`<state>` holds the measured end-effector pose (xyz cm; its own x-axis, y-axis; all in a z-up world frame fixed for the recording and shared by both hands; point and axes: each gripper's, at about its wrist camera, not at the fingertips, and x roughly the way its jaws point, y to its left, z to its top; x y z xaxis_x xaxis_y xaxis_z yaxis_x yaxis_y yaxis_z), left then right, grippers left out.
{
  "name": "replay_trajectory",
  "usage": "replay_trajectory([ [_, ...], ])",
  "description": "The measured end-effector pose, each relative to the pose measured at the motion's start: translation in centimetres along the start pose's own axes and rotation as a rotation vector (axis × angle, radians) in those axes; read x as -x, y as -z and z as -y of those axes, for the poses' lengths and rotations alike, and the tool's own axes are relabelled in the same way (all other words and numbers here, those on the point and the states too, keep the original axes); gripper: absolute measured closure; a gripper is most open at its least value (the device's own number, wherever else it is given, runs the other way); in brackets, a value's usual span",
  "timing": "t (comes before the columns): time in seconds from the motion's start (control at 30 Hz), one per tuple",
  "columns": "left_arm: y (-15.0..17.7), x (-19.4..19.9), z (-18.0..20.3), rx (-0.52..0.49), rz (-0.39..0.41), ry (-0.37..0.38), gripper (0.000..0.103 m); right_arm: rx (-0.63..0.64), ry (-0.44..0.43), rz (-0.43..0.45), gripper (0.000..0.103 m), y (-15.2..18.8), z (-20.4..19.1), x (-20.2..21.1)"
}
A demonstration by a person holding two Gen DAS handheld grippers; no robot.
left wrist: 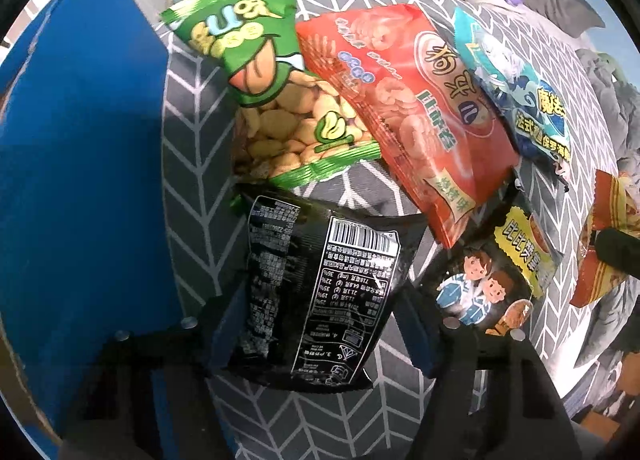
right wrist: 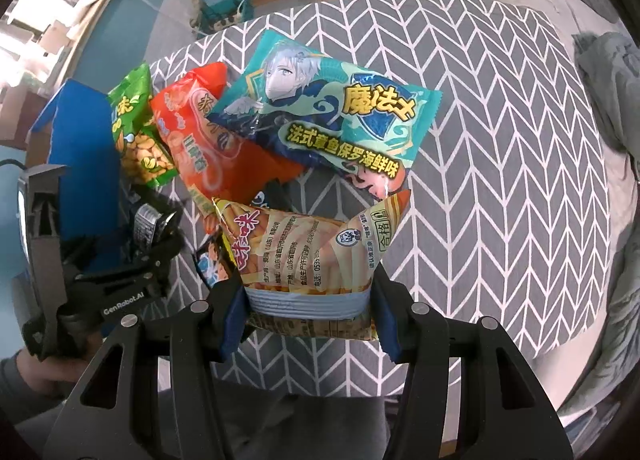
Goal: Organize snacks
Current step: 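Lift both held bags and carry them over the cardboard box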
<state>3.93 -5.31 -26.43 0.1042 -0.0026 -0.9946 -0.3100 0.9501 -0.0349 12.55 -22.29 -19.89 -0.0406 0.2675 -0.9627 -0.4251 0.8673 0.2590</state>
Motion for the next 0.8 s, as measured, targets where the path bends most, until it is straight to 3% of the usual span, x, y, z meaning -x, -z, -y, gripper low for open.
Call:
replay_trajectory([
  [0.4, 0.7, 5.5, 0.0, 0.038, 0.036, 0.063, 0.033, 0.036, -0.002, 0.026, 0.05, 0.4, -1.1, 1.8],
  [0.8, 1.1, 11.6, -1.1, 0.058, 0.137, 0.09, 0.033, 0.103, 0.003, 0.053, 0.05, -0.1, -3.8, 4.3],
])
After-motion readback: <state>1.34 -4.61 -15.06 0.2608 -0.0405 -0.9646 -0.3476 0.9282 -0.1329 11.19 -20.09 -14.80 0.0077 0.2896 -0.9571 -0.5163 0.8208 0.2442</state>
